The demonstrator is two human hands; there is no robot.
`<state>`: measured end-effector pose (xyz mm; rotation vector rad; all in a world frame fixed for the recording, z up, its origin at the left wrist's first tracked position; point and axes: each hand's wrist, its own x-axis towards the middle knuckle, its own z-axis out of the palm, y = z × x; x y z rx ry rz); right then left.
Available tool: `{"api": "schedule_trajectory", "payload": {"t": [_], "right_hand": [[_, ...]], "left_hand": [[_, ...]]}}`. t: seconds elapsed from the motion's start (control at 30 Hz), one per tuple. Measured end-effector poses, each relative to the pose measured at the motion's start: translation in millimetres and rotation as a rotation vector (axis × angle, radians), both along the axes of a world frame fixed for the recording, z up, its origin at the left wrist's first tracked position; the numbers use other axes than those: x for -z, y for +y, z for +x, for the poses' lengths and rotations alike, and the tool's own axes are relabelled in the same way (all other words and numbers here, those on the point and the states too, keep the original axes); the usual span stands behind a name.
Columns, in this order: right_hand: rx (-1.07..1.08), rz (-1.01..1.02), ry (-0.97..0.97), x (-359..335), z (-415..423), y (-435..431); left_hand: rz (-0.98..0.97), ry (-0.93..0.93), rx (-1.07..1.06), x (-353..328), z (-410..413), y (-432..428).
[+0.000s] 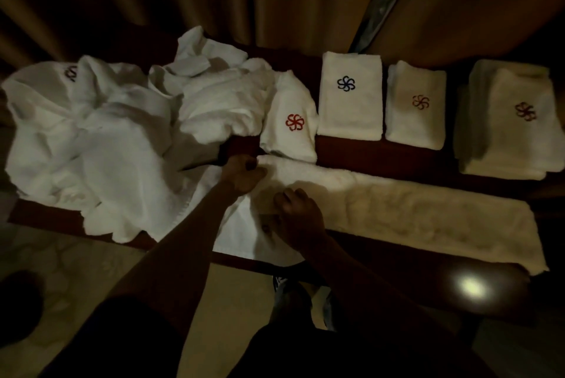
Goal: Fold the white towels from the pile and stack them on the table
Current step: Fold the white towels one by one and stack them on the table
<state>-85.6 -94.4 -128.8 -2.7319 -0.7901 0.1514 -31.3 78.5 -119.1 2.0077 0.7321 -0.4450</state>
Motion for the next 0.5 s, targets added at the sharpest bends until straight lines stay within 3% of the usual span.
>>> {"api": "schedule_trajectory", "payload": {"t": [0.1,0.23,0.5], "right_hand": [[0.041,0.111,-0.054,5.4,-1.2,-5.0],[0.184,0.218,0.055,-20.9,7.5,-19.3],[0.381,0.348,-0.064,-70.8,20.5,-79.6]], "left_hand": [[-0.059,-0.020,-0.008,-9.7,1.7,-1.2],[-0.217,-0.072,-0.074,-28.2,7.7,-13.8],[-0.353,-0.247,-0.150,-81.9,42.7,-103.0]]}}
